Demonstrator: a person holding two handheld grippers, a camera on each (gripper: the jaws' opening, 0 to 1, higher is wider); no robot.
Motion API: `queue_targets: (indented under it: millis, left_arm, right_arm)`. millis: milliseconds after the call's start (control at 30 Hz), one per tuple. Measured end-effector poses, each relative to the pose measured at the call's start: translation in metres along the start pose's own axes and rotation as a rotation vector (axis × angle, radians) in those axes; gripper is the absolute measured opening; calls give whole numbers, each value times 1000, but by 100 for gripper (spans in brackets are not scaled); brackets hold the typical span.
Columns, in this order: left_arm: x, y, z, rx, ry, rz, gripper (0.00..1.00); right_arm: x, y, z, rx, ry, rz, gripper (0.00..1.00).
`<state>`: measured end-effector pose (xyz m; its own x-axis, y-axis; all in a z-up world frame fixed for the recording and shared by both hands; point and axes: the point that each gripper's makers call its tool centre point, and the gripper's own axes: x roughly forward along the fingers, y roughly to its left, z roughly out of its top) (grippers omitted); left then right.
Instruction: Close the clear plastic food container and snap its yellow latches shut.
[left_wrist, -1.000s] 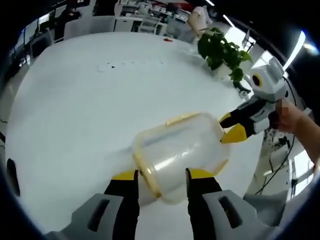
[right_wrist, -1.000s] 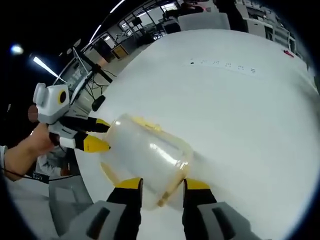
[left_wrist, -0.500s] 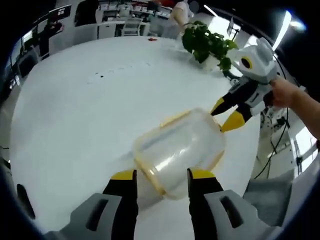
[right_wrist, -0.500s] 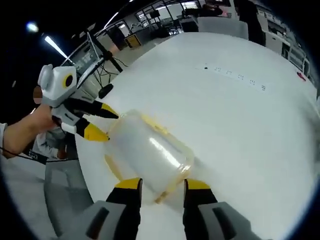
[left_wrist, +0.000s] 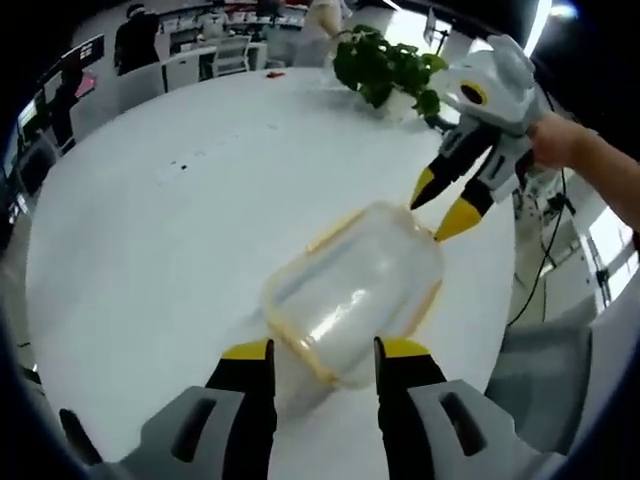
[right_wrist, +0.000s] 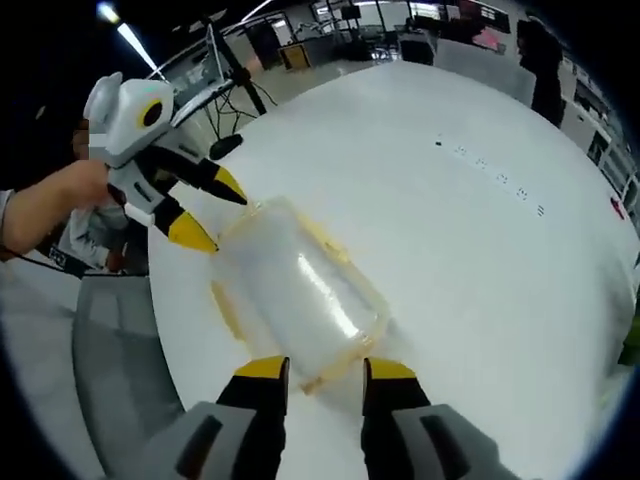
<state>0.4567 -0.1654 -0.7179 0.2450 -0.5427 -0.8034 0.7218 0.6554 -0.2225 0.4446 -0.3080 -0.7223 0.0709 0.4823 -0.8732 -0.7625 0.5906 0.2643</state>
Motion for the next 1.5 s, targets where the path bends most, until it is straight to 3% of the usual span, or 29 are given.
queue_targets:
  millis: [133, 700, 900, 1133, 1500]
  left_arm:
    - [-2, 0, -2, 43, 29, -15, 37]
    - [-7, 12, -16, 359, 195, 5, 36]
    - [-9, 16, -15, 420, 204, -6, 35]
    - [-8, 17, -14, 504, 224, -7, 31]
    - [-2, 9, -7, 534, 221, -34, 31]
  right_arm:
    - [0, 2, -5, -84, 48, 0, 27]
    - [-5, 1, -12, -250, 148, -3, 26]
    - [-3, 3, -15, -352, 190, 2, 26]
    - [-2, 3, -14, -398, 199, 7, 24]
    - [-2, 5, -6, -424, 190, 12, 24]
